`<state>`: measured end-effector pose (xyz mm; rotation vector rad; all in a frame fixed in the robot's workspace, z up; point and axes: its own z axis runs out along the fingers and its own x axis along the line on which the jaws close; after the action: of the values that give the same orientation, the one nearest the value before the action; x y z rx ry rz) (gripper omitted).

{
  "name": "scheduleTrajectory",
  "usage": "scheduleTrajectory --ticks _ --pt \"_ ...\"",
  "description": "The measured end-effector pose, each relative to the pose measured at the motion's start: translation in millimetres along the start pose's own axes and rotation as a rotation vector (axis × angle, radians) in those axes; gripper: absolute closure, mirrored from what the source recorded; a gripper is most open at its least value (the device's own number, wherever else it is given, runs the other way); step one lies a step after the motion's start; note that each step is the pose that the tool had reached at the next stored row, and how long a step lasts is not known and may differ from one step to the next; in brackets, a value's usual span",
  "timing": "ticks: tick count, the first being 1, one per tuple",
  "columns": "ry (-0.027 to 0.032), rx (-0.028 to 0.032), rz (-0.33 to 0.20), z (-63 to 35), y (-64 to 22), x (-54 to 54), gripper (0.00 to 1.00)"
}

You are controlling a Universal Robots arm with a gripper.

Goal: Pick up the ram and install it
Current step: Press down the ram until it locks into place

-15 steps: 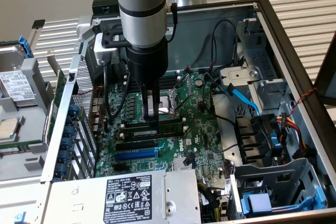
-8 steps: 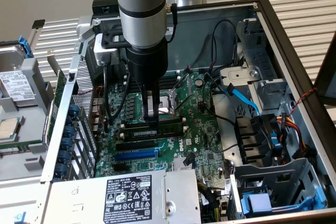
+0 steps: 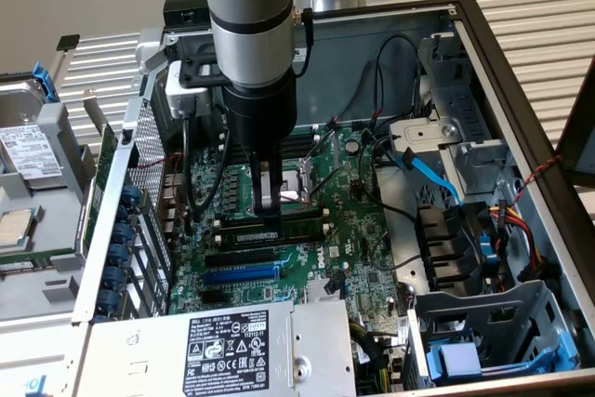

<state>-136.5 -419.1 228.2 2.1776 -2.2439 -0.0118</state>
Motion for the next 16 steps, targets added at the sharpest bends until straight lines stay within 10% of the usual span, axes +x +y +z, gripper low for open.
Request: scheduleTrajectory --ticks 16 --pt "-0.0021 0.0005 0.000 -8.5 1.0 0.2 0.89"
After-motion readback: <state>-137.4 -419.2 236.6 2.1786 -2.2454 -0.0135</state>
